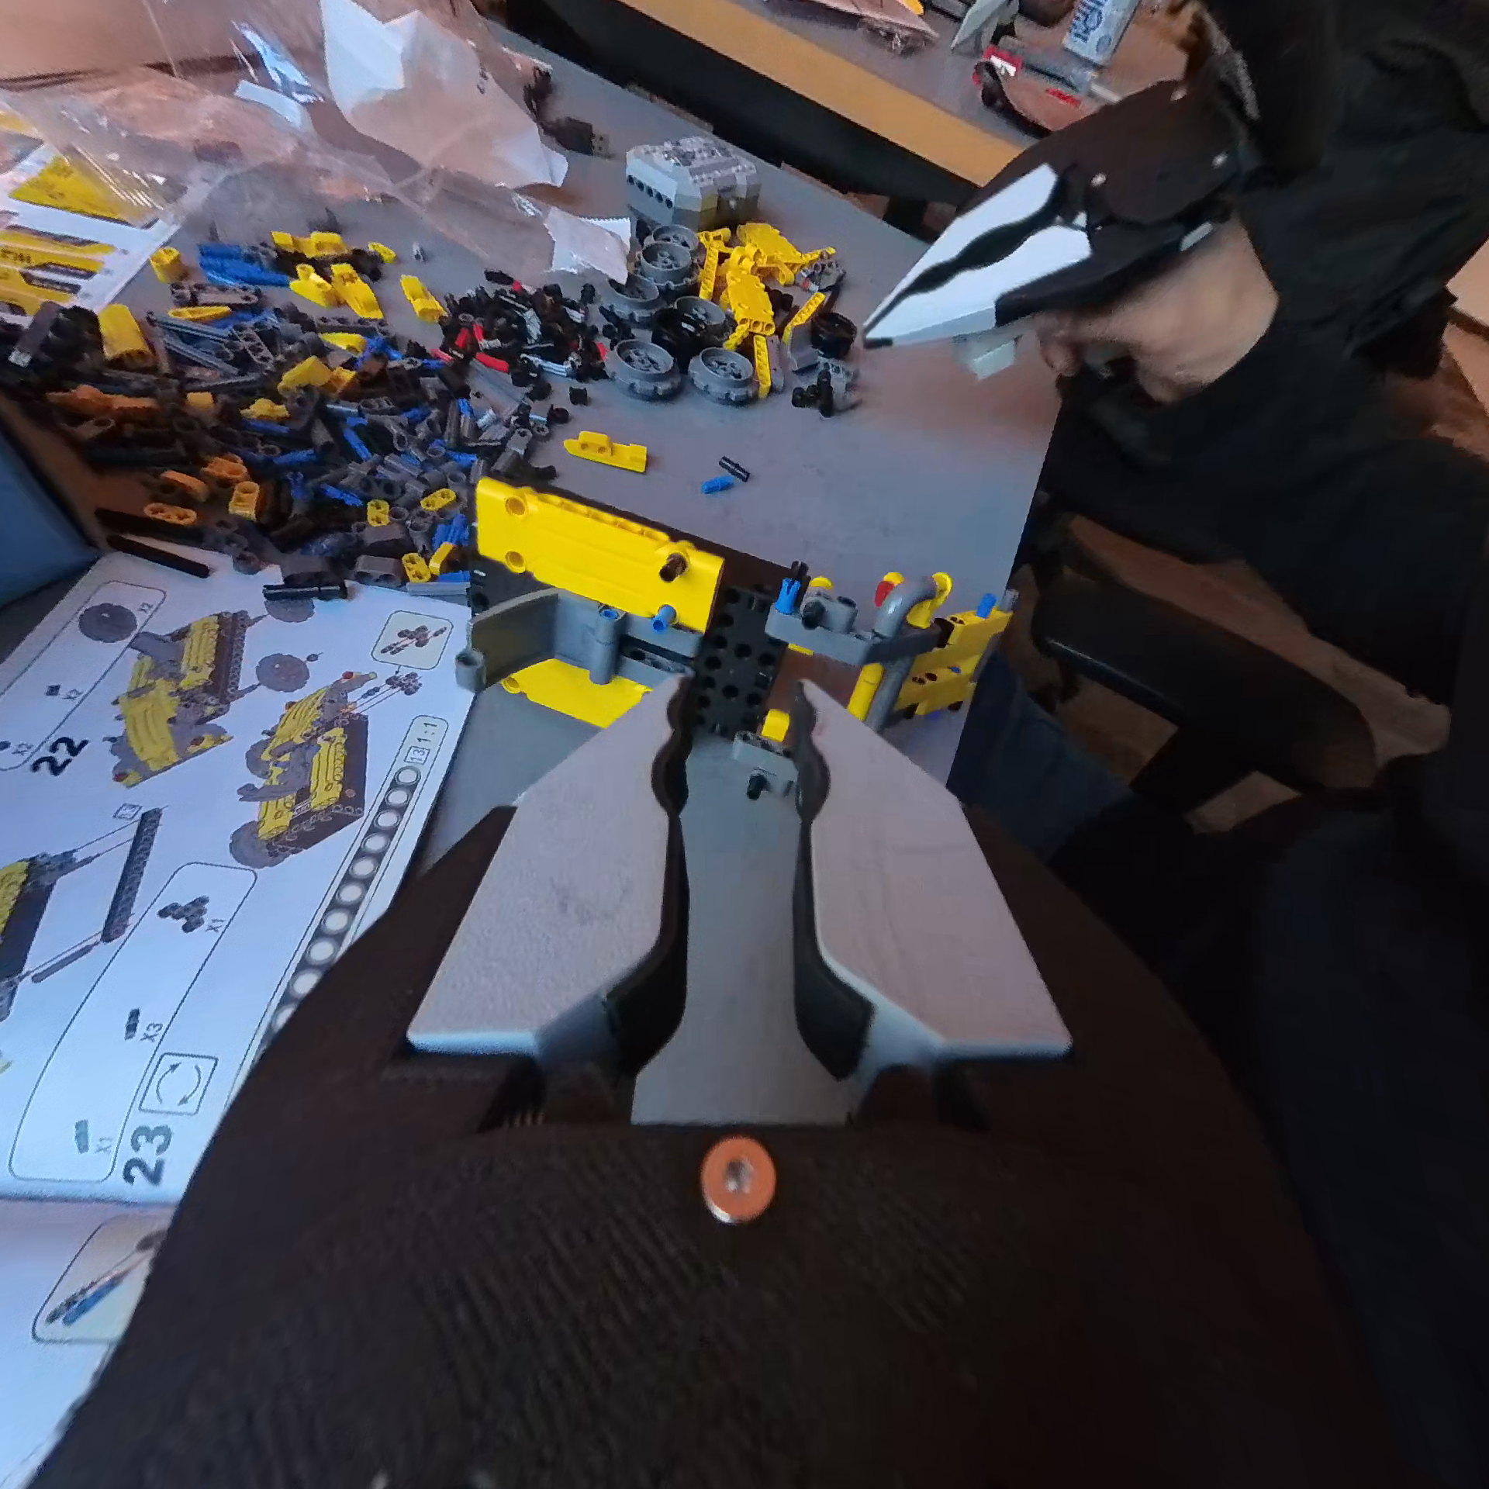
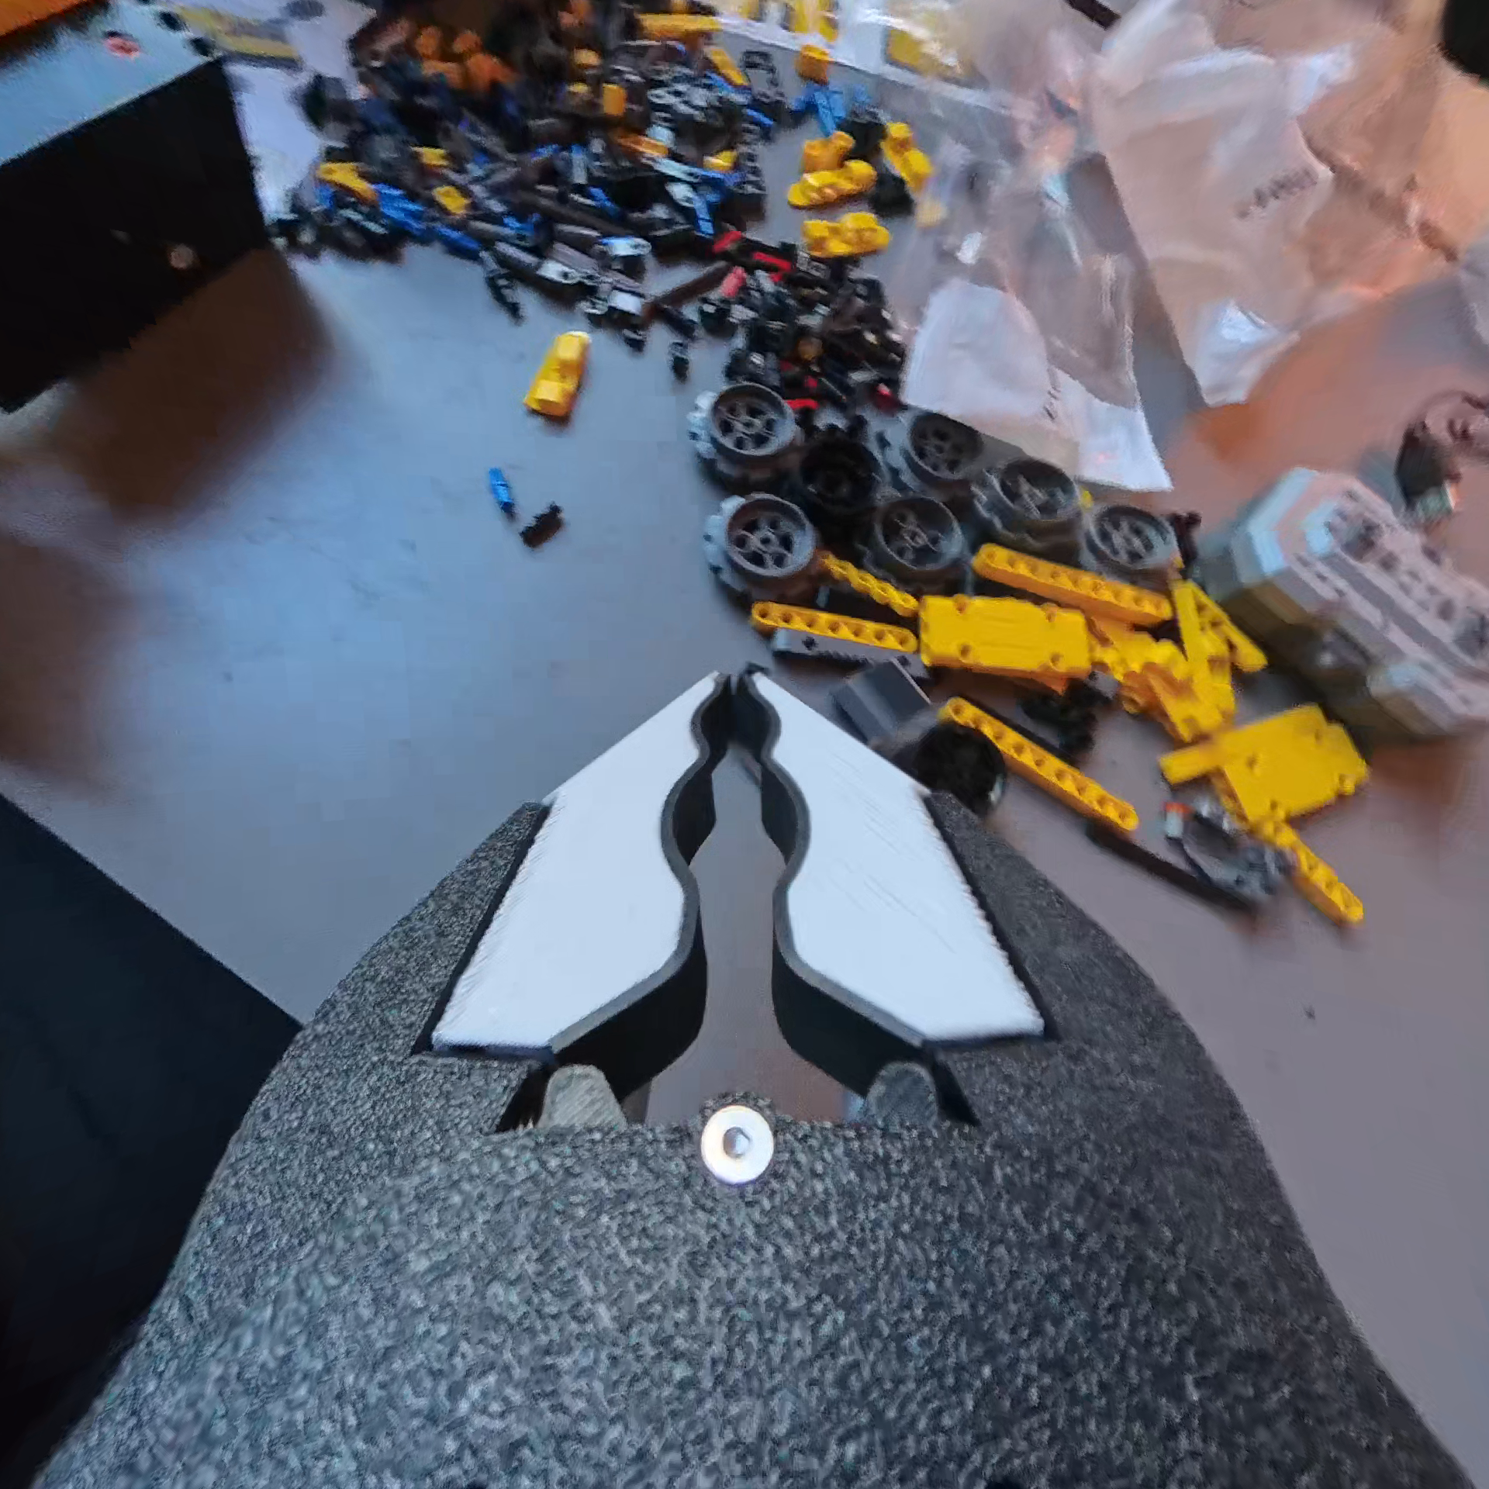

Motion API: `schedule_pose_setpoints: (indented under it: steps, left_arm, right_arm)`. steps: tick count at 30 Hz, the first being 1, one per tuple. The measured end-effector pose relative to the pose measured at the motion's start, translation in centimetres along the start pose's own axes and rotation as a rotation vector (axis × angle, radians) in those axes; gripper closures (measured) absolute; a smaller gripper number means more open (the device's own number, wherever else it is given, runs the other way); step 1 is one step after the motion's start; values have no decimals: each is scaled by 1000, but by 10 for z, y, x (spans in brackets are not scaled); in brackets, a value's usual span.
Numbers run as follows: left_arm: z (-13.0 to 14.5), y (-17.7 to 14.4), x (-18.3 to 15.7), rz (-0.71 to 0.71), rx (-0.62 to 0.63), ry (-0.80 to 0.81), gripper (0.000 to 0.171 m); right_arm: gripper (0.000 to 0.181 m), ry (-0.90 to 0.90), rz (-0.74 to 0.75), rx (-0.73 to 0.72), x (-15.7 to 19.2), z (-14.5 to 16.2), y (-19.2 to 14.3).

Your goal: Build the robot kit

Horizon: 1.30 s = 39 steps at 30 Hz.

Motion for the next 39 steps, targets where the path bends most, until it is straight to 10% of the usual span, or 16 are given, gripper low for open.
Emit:
schedule_pose_setpoints:
  steps: [22,39]
  left_arm:
    - [2,8,-4,9,31,27,153]
    - [-56,61,-27,47,-68,187,143]
  right_arm:
    - [173,239,-185,-19,-14,11,29]
    - [173,684,-891,-481,76,-88,46]
Point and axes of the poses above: each gripper's, where its closed fingertips meet, y out along the fingers, z out of its underside, x = y × z across the jaws, the point moved 9 cm from there along -y, back along the fingers, and after that the axes turned 7 degrees about -x, right-handed, at the moved point
